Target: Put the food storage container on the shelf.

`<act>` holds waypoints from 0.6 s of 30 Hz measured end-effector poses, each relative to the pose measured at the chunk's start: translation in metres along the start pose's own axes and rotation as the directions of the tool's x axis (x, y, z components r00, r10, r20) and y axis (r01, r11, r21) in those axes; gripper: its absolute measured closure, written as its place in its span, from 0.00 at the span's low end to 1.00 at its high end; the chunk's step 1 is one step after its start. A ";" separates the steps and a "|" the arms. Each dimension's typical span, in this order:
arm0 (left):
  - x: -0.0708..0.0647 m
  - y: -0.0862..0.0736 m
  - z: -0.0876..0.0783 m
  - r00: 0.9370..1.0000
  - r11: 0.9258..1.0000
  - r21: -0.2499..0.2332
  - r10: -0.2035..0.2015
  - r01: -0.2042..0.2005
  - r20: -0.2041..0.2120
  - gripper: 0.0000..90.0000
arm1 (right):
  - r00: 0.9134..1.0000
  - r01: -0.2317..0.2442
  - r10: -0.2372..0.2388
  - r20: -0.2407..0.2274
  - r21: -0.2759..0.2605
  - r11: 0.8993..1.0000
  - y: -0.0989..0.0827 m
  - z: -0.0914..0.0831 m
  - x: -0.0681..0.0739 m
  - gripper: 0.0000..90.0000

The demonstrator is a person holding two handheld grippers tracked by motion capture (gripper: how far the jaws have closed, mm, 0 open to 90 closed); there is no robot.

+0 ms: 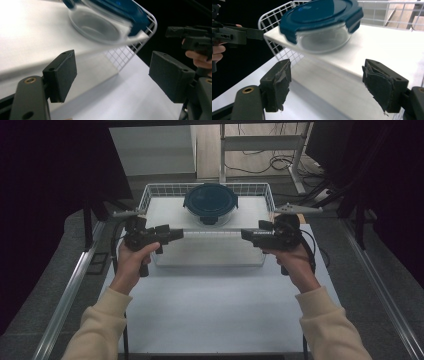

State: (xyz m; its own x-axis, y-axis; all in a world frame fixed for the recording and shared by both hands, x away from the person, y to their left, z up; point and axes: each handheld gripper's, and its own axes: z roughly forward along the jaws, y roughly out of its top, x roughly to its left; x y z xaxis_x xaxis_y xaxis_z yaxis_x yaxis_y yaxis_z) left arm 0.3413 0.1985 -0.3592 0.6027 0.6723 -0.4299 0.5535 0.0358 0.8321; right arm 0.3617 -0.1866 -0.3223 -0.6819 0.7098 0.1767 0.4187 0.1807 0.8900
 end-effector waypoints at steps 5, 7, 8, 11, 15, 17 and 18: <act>-0.010 -0.033 -0.011 0.998 0.999 0.003 0.035 -0.035 -0.055 0.23 | 0.999 0.032 -0.031 0.014 -0.012 0.999 -0.032 -0.018 0.003 0.25; -0.011 -0.051 -0.014 0.996 0.998 0.019 0.055 -0.053 -0.075 0.22 | 0.999 0.033 -0.033 0.014 -0.008 0.999 -0.047 -0.023 0.003 0.25; -0.011 -0.060 -0.014 0.995 0.998 0.029 0.058 -0.055 -0.082 0.22 | 0.999 0.031 -0.031 0.019 -0.002 1.000 -0.056 -0.025 0.003 0.25; -0.009 -0.088 -0.016 0.991 0.994 0.082 0.079 -0.071 -0.106 0.21 | 0.999 0.025 -0.026 0.031 0.017 1.000 -0.080 -0.029 0.005 0.24; -0.003 -0.122 -0.018 0.987 0.988 0.137 0.085 -0.066 -0.139 0.21 | 0.999 0.022 -0.024 0.047 0.057 0.998 -0.118 -0.028 0.008 0.24; 0.001 -0.136 -0.019 0.986 0.985 0.163 0.082 -0.057 -0.147 0.21 | 0.999 0.015 -0.019 0.045 0.082 0.997 -0.136 -0.026 0.010 0.24; 0.003 -0.142 -0.020 0.984 0.983 0.173 0.080 -0.052 -0.156 0.21 | 0.999 0.014 -0.019 0.045 0.098 0.995 -0.145 -0.025 0.010 0.23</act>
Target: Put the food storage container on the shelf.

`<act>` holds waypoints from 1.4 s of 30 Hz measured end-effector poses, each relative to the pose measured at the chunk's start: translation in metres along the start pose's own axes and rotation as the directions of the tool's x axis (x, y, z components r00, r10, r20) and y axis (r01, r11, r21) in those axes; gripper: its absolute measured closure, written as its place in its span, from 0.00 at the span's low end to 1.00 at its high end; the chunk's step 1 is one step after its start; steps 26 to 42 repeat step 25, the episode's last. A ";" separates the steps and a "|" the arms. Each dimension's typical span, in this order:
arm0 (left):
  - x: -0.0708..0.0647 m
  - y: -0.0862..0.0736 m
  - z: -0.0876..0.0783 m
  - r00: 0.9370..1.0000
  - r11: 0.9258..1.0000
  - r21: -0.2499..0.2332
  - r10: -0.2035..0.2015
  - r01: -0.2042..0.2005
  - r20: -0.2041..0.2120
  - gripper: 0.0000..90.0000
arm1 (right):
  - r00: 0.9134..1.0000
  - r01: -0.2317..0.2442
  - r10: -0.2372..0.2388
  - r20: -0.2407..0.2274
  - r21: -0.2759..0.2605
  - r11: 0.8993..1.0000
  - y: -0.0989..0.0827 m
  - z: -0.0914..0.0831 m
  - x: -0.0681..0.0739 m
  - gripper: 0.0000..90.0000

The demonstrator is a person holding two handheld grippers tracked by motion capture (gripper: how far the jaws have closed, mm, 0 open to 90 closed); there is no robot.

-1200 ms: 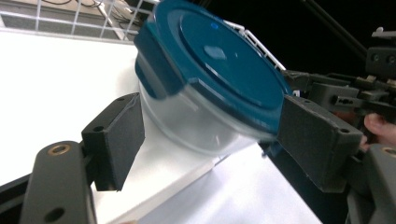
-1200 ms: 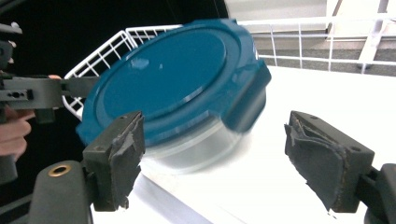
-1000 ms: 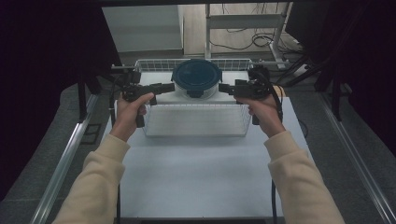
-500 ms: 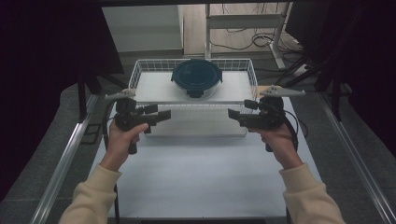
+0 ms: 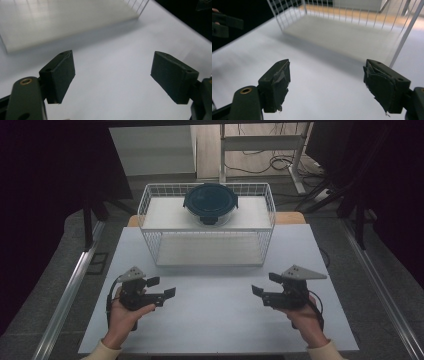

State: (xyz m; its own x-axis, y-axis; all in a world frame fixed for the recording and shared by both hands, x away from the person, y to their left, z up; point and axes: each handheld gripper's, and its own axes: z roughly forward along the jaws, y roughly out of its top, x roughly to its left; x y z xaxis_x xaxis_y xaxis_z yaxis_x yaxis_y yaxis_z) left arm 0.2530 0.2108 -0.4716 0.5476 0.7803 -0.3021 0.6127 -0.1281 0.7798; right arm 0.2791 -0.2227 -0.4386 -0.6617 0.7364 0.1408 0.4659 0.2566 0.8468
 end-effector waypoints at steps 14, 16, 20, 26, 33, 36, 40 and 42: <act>0.002 -0.025 0.012 1.000 0.998 0.057 -0.007 0.009 -0.030 0.23 | 0.999 0.014 -0.018 0.033 0.113 0.993 -0.047 0.023 -0.007 0.23; 0.002 -0.026 0.013 0.999 0.998 0.062 -0.006 0.008 -0.032 0.23 | 0.999 0.009 -0.013 0.042 0.100 0.995 -0.047 0.020 -0.009 0.23; 0.002 -0.026 0.015 0.999 0.998 0.067 -0.001 0.004 -0.040 0.23 | 0.999 0.001 -0.005 0.051 0.087 0.996 -0.048 0.019 -0.011 0.23; 0.005 -0.025 0.013 0.998 0.998 0.059 -0.011 0.014 -0.057 0.23 | 0.999 0.021 -0.024 0.042 0.069 0.997 -0.047 0.017 -0.010 0.23; 0.005 -0.025 0.013 0.998 0.998 0.059 -0.011 0.014 -0.057 0.23 | 0.999 0.021 -0.024 0.042 0.069 0.997 -0.047 0.017 -0.010 0.23; 0.005 -0.025 0.013 0.998 0.998 0.059 -0.011 0.014 -0.057 0.23 | 0.999 0.021 -0.024 0.042 0.069 0.997 -0.047 0.017 -0.010 0.23; 0.005 -0.025 0.013 0.998 0.998 0.059 -0.011 0.014 -0.057 0.23 | 0.999 0.021 -0.024 0.042 0.069 0.997 -0.047 0.017 -0.010 0.23; 0.005 -0.025 0.013 0.998 0.998 0.059 -0.011 0.014 -0.057 0.23 | 0.999 0.021 -0.024 0.042 0.069 0.997 -0.047 0.017 -0.010 0.23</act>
